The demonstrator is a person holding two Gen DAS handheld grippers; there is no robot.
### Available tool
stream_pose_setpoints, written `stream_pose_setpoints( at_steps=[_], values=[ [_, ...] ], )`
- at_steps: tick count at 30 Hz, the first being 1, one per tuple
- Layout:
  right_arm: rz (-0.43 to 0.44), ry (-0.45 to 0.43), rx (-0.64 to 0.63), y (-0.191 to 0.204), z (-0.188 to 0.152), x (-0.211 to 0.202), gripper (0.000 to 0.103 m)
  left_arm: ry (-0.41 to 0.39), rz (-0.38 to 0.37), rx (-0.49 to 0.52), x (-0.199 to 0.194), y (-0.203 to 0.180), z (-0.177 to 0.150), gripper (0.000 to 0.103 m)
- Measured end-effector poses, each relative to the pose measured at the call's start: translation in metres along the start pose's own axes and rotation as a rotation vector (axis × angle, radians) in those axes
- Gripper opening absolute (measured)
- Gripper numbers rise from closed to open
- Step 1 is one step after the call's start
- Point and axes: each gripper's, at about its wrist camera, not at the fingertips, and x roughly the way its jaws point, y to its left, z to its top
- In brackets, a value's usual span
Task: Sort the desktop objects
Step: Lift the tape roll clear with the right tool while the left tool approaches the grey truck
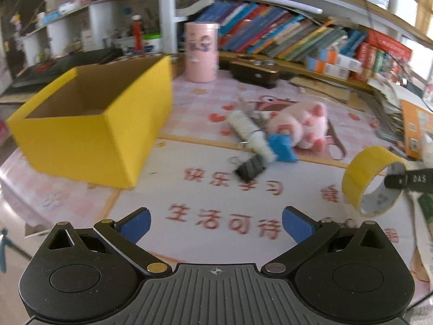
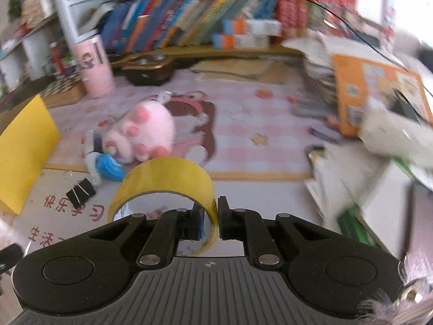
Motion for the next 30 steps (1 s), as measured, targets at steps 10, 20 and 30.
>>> stream_pose_setpoints(
  at_steps=[10, 20, 30],
  values=[
    [-0.060, 0.033, 0.015, -0.013, -0.012, -0.002, 0.051, -0.010, -0.073, 0.046, 0.004, -0.024, 0.001, 0.103],
    [-0.042, 0.001, -0.117, 0.003, -0.016, -0.007, 0.083, -0.010, -0.066, 0.041, 0.005, -0.025, 0.001, 0.103],
    [-0.018, -0.014, -0.268, 0.029, -0.004, 0.038, 0.100, -0.005, -0.029, 0.022, 0.004, -0.017, 0.001, 0.103]
  ],
)
